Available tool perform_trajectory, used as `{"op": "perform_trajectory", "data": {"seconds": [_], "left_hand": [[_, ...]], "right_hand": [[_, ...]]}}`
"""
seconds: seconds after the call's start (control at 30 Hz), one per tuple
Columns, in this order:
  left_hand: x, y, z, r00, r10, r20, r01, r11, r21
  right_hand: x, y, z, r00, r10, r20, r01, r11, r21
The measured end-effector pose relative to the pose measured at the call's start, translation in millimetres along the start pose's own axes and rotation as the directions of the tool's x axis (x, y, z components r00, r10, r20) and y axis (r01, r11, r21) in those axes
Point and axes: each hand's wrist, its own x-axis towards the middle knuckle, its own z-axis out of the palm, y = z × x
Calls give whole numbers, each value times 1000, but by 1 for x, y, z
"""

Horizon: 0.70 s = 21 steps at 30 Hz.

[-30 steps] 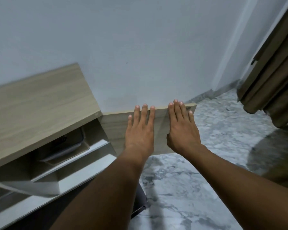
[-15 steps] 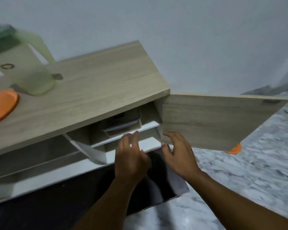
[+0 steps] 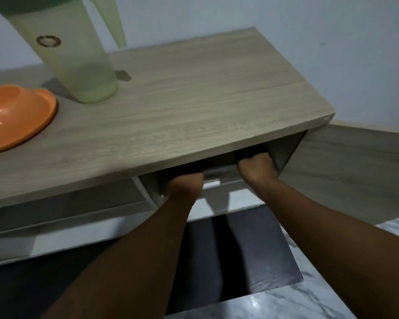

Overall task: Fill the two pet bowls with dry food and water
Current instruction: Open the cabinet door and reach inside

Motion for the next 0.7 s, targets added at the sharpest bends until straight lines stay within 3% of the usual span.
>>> {"op": "perform_trajectory", "data": {"seconds": [0.07,0.17,0.23,0.5,0.7], "left_hand": [[-14,2,-3,994,-100,49,99,995,14],[-42,-7,-2,973,19,-232,-38,996,-77],[-60,-12,-1,944,25,-329,-80,984,-156],[-177,-31,-51,952,89,-292,-134,981,-139],[-283,-38,-151,953,41,-301,-108,971,-211]], "right_hand": [[-3,4,0,999,-20,-35,21,1000,16],[-18,14,-7,991,-118,-57,118,993,12],[-32,19,-13,986,-162,-35,163,987,4],[-138,9,-63,974,-199,105,204,979,-32],[-239,-51,-89,928,-278,250,289,957,-9]]}}
